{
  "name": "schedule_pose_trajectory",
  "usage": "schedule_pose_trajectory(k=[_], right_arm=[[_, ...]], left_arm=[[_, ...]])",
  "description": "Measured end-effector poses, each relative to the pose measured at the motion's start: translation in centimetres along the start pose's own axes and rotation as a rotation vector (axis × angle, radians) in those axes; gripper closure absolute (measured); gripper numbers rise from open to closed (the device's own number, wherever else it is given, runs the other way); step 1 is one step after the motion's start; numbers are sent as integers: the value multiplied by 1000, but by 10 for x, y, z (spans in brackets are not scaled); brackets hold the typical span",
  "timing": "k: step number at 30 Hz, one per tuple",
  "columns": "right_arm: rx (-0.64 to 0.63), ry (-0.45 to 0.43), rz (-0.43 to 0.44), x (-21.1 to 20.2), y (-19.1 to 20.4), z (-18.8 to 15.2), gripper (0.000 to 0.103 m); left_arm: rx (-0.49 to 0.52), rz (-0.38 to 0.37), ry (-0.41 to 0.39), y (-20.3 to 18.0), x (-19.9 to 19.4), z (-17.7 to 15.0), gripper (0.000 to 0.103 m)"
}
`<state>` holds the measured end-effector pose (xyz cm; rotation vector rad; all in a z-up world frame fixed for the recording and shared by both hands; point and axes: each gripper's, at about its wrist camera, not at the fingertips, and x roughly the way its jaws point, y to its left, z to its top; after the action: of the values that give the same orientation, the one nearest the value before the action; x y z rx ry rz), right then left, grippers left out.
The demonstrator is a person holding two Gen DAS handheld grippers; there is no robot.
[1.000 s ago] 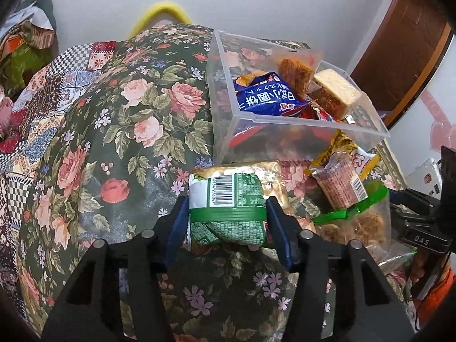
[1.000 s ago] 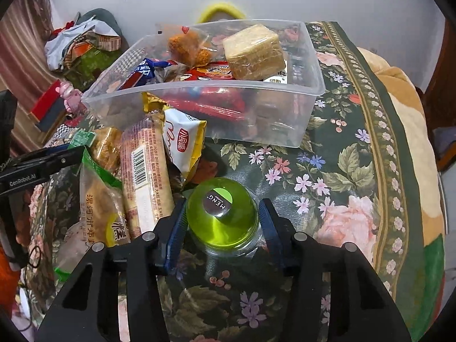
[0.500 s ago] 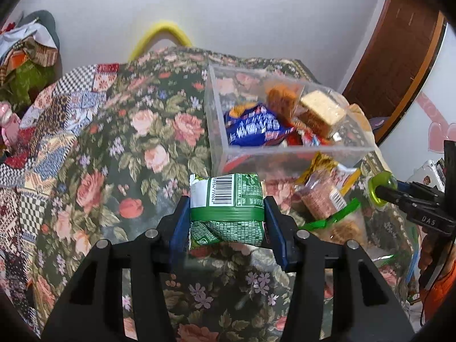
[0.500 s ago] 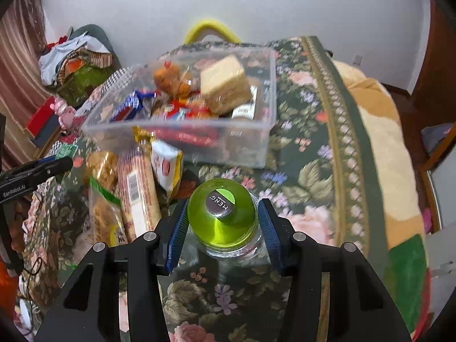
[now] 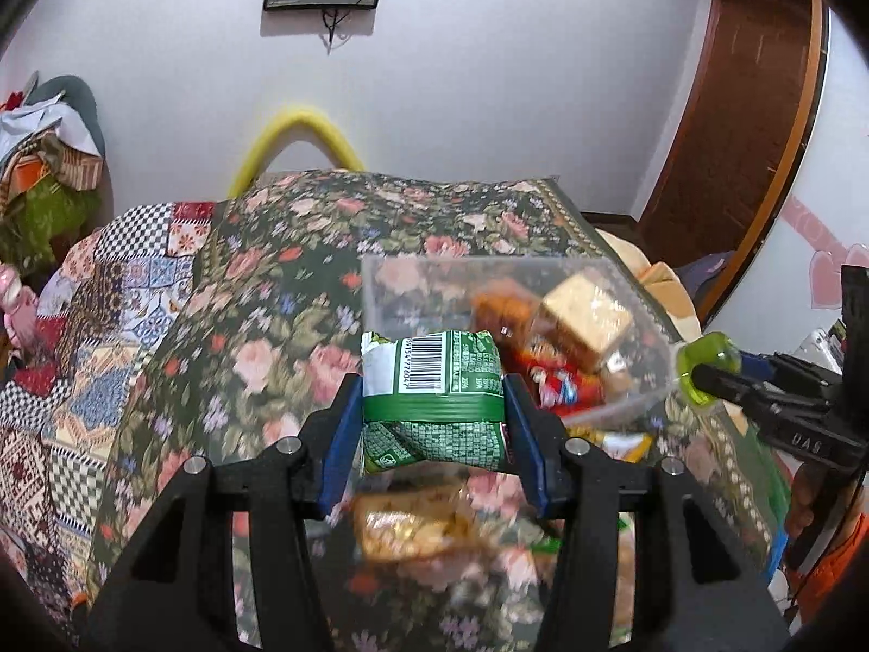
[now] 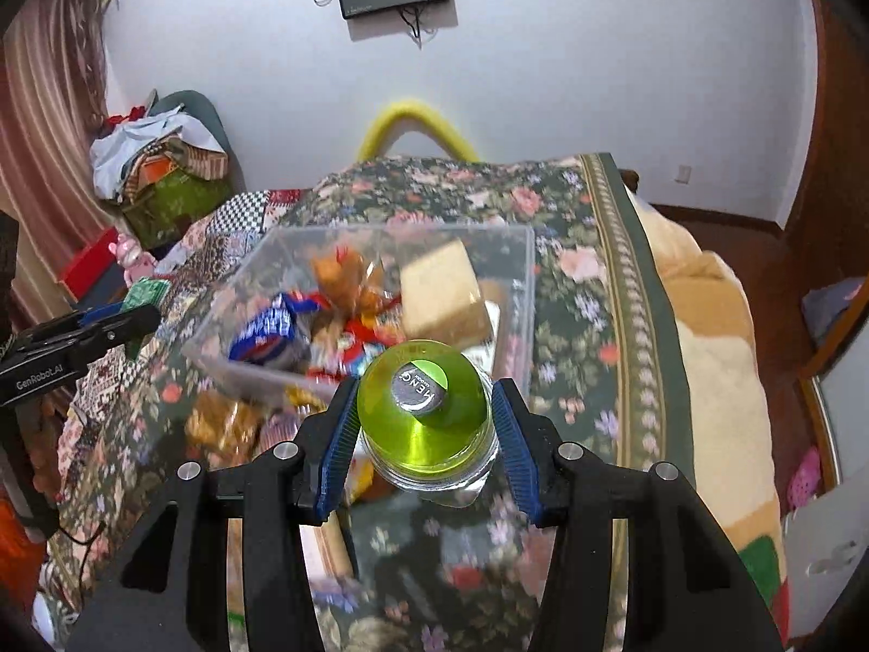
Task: Organize snacks
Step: 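Lower the green bag and jelly cup into the clear box and open both tools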
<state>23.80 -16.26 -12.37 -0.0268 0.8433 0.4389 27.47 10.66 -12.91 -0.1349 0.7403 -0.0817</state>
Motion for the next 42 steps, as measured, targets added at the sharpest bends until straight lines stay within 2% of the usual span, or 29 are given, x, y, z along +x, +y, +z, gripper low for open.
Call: schedule_pose_trajectory(k=[12,23,28,38,42], right_arm=[[-51,40,58,52,26,28,57],[-85,84,60,92,35,37,57],[-76,96,72,102,36,41,57],[-70,114,54,100,36,41,56],[-80,97,44,84,37,42,54]], left_arm=[[28,-11,37,-18,61,26,52],[29,25,75,-7,109,38,52],[10,11,99,-3,123,39,51],[7,14,87,-8,110,35,39],[9,13,73,-11,95,37,36]])
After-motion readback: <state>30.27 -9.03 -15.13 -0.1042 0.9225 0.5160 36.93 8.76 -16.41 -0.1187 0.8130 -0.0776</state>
